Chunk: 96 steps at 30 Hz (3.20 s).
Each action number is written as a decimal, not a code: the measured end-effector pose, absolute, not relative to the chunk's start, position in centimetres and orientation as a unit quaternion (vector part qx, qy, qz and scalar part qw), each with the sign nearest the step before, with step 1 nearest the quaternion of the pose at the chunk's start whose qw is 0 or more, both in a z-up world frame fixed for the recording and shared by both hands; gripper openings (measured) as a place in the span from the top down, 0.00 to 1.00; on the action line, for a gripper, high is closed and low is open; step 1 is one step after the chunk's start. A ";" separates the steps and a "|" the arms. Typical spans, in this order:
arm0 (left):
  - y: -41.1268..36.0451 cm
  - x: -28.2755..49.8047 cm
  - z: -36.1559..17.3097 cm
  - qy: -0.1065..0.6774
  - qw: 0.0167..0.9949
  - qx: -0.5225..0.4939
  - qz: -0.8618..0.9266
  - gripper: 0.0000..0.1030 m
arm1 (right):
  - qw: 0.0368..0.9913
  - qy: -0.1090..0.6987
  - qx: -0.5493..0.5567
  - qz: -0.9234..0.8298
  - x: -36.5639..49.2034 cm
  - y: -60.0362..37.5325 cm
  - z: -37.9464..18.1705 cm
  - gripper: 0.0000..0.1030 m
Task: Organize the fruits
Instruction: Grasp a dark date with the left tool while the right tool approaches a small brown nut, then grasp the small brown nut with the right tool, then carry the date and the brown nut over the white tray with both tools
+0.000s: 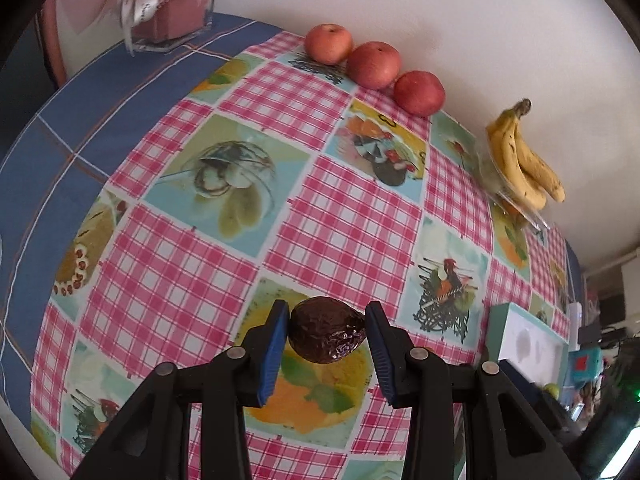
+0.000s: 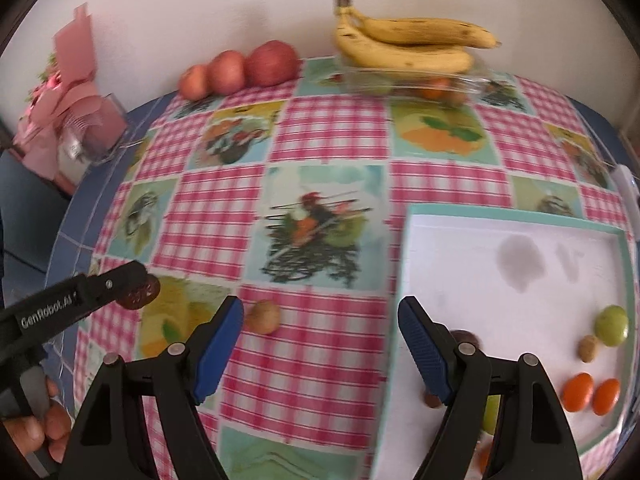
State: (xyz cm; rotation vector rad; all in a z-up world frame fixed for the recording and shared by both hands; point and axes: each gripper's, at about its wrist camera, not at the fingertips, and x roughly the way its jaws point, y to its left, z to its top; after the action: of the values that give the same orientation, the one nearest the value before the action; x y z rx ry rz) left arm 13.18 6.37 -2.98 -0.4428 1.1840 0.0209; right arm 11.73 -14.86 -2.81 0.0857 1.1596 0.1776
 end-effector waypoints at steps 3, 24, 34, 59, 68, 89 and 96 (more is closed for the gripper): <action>6.9 13.4 -3.2 0.553 0.804 -0.217 0.009 0.60 | 0.820 0.561 0.039 0.106 12.0 -13.4 -4.0 0.27; 8.0 13.4 -3.1 0.550 0.800 -0.240 0.001 0.60 | 0.812 0.572 -0.011 0.118 12.3 -9.6 -7.7 0.68; 8.1 13.1 -2.0 0.537 0.810 -0.237 0.002 0.60 | 0.825 0.550 0.005 0.126 12.1 -10.3 -5.2 0.74; 2.5 12.1 1.3 0.517 0.837 -0.177 -0.039 0.60 | 0.855 0.512 0.080 0.026 11.2 -21.7 1.3 0.74; -3.0 11.7 2.1 0.517 0.842 -0.131 -0.077 0.60 | 0.855 0.502 0.126 -0.034 10.5 -28.3 1.9 0.74; -15.0 11.9 0.5 0.524 0.833 -0.062 -0.169 0.60 | 0.861 0.474 0.161 -0.094 8.5 -35.4 3.5 0.74; -16.6 13.3 -2.4 0.532 0.822 -0.089 -0.182 0.60 | 0.847 0.495 0.169 -0.100 9.0 -36.2 1.5 0.73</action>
State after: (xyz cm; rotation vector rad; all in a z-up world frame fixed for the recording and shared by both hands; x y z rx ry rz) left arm 13.34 -16.59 -2.37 -0.1893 1.1324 -0.3862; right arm 9.02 -36.16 1.50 0.3554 1.0433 -0.2101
